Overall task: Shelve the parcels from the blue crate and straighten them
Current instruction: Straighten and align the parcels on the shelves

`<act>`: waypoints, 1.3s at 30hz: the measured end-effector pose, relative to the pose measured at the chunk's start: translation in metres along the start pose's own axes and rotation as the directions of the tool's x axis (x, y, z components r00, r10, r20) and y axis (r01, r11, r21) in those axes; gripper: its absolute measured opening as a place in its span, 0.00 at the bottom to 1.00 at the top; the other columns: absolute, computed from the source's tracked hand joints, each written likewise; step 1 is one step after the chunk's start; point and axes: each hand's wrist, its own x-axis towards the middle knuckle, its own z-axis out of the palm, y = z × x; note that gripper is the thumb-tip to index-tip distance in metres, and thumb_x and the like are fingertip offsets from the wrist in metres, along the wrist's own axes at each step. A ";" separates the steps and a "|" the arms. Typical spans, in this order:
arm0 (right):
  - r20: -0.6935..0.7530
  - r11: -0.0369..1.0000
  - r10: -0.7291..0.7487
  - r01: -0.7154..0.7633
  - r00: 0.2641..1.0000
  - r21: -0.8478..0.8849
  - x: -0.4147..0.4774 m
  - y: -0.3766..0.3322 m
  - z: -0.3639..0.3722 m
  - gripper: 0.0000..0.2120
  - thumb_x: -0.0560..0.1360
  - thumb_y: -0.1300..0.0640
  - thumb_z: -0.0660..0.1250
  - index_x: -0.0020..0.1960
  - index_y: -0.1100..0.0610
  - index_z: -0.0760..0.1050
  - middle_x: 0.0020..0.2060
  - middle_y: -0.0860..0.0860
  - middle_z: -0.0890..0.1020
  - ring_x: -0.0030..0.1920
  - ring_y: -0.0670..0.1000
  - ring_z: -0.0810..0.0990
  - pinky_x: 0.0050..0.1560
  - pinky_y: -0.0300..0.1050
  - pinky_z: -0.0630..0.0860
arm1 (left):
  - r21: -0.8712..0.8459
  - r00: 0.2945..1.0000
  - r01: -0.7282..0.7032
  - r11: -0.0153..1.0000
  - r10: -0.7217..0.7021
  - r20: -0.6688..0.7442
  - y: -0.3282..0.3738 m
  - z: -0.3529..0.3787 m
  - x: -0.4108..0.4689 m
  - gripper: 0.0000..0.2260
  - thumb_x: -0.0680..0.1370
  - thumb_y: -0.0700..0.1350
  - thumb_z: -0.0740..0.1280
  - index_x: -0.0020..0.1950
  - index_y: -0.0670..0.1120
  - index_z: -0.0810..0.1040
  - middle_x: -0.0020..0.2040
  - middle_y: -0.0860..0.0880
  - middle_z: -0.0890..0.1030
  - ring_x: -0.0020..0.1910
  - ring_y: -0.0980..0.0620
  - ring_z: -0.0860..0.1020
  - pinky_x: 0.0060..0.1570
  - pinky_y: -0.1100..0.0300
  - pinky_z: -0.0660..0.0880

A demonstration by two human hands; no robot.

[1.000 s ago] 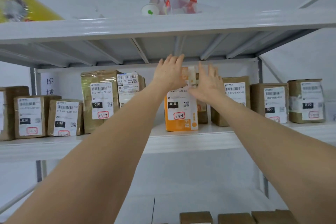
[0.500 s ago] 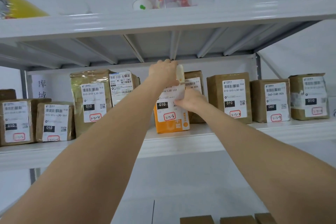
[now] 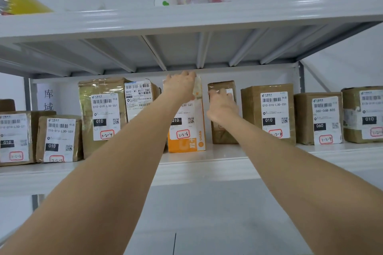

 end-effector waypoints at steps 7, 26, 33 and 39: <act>-0.126 0.983 -0.018 -0.005 0.992 -0.181 0.042 0.010 -0.002 0.38 0.75 0.54 0.70 0.77 0.51 0.52 0.77 0.58 0.49 0.76 0.67 0.47 0.73 0.57 0.57 | -0.056 1.000 0.025 0.998 -0.026 -0.009 -0.004 0.009 0.012 0.30 0.74 0.56 0.67 0.72 0.46 0.63 0.69 0.46 0.70 0.66 0.41 0.69 0.66 0.42 0.65; -0.189 0.987 0.100 -0.121 0.977 -0.104 0.075 0.000 0.017 0.29 0.73 0.47 0.70 0.70 0.50 0.62 0.66 0.59 0.62 0.65 0.64 0.63 0.55 0.57 0.73 | -0.195 0.981 0.190 0.962 -0.192 0.012 -0.004 0.024 0.027 0.30 0.72 0.63 0.66 0.71 0.56 0.63 0.70 0.45 0.65 0.70 0.39 0.61 0.61 0.34 0.66; -0.138 0.983 0.088 -0.108 0.987 -0.148 0.060 -0.003 -0.005 0.24 0.75 0.42 0.67 0.67 0.48 0.66 0.62 0.56 0.68 0.62 0.62 0.65 0.44 0.51 0.67 | -0.229 0.972 0.233 0.945 -0.230 0.043 -0.003 0.011 0.020 0.29 0.71 0.63 0.67 0.70 0.56 0.65 0.68 0.46 0.66 0.69 0.39 0.61 0.61 0.34 0.65; -0.116 0.986 0.066 -0.083 0.991 -0.147 0.044 -0.009 -0.024 0.21 0.75 0.42 0.66 0.65 0.47 0.69 0.62 0.55 0.69 0.62 0.61 0.65 0.42 0.49 0.65 | -0.228 0.968 0.251 0.941 -0.241 0.070 0.001 -0.003 0.011 0.29 0.71 0.63 0.67 0.70 0.56 0.65 0.69 0.45 0.66 0.69 0.39 0.61 0.61 0.34 0.65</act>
